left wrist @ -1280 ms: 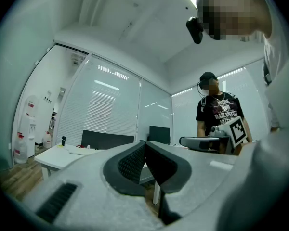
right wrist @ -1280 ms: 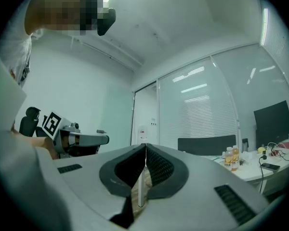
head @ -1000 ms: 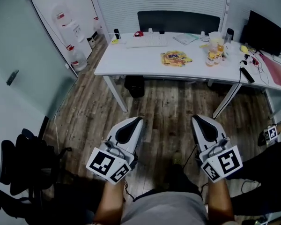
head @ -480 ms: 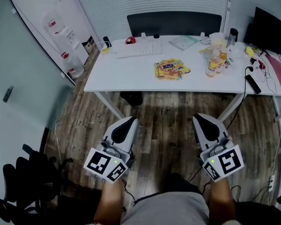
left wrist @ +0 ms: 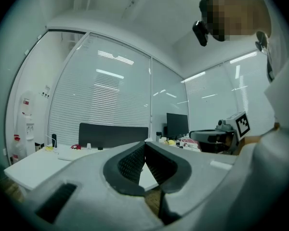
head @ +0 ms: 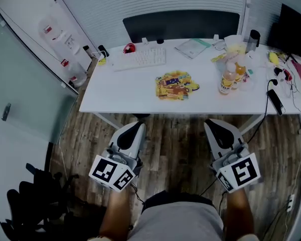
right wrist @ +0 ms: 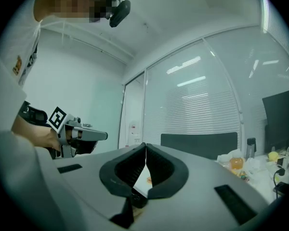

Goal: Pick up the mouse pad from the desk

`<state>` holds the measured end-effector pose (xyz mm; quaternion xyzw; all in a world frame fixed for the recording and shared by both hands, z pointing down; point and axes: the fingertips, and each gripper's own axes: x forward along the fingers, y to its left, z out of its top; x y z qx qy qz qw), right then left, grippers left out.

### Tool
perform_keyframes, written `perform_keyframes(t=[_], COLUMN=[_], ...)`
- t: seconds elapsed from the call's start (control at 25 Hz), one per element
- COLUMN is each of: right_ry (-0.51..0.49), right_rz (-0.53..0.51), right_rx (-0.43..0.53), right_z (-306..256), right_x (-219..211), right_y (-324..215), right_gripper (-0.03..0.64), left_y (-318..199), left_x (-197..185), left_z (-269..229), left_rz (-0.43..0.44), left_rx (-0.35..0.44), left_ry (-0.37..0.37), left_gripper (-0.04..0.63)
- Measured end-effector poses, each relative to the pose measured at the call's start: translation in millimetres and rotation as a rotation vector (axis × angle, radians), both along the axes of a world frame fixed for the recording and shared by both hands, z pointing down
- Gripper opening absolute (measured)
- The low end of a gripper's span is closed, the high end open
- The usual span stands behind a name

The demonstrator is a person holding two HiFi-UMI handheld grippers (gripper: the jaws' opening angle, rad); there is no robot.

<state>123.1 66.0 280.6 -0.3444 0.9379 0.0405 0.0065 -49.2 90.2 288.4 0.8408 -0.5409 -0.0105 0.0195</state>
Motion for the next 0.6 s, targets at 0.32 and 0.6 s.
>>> perform_keyframes(t=[0.32, 0.6], right_ry=[0.007, 0.043], right_rz=[-0.003, 0.02], right_rx=[-0.001, -0.006], right_z=[2.7, 8.3], right_x=[-4.2, -25.1], right_y=[-44.3, -83.0], right_gripper=[0.012, 0.012], left_y=[-47.2, -92.3], left_x=[1.2, -17.0], left_z=[3.7, 7.6], left_rz=[0.008, 0.042], left_rx=[-0.016, -0.015], left_ry=[-0.028, -0.03], left_gripper=[0.015, 0.015])
